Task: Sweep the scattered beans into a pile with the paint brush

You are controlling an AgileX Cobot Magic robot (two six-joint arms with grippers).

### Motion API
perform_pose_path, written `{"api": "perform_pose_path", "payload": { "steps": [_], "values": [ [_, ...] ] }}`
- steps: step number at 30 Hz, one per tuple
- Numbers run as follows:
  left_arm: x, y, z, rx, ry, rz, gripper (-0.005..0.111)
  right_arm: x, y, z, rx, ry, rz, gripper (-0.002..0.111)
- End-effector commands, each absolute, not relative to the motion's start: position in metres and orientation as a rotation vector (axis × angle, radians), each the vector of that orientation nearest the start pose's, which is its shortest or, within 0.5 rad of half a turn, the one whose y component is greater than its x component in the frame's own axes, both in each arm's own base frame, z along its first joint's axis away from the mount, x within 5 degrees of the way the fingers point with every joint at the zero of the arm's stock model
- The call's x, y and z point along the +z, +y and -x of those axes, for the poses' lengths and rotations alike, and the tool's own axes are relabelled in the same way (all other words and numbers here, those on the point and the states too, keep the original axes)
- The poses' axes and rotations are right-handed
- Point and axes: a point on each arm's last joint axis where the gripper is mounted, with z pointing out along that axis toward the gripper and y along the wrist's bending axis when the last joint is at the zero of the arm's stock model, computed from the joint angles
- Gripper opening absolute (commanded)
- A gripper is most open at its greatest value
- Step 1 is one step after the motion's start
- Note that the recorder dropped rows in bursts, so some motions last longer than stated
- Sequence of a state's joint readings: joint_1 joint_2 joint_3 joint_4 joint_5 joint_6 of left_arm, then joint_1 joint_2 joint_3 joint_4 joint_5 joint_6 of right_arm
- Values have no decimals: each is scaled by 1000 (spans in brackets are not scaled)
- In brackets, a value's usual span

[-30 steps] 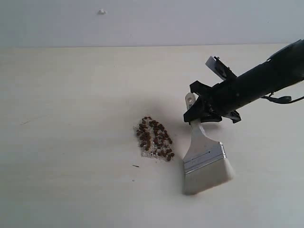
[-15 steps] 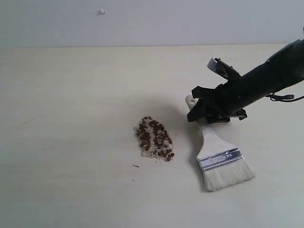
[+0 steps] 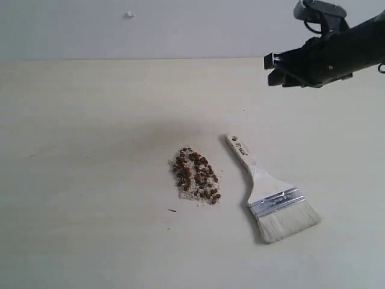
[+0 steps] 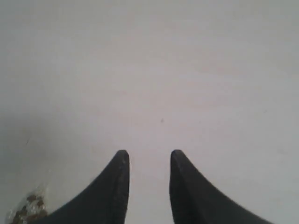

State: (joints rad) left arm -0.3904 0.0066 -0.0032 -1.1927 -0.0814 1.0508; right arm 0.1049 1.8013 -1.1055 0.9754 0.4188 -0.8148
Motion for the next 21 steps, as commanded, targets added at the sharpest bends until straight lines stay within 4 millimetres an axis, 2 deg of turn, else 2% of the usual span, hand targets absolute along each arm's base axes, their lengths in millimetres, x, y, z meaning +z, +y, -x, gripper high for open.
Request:
{"api": "perform_pose_path", "payload": {
  "steps": [1, 4, 9, 12, 21],
  "values": [
    [216, -15, -54, -379, 1460, -118, 0, 233, 49, -355, 307, 2222, -33, 21],
    [216, -15, -54, -379, 1460, -118, 0, 245, 36, -331, 199, 2134, -105, 21],
    [216, -15, -54, -379, 1460, -118, 0, 257, 28, -297, 127, 2074, -91, 21],
    [216, -15, -54, -379, 1460, -118, 0, 263, 25, -272, 122, 2041, -92, 21],
    [216, -15, -54, -379, 1460, -118, 0, 267, 19, -226, 118, 1986, -84, 21]
  ]
}}
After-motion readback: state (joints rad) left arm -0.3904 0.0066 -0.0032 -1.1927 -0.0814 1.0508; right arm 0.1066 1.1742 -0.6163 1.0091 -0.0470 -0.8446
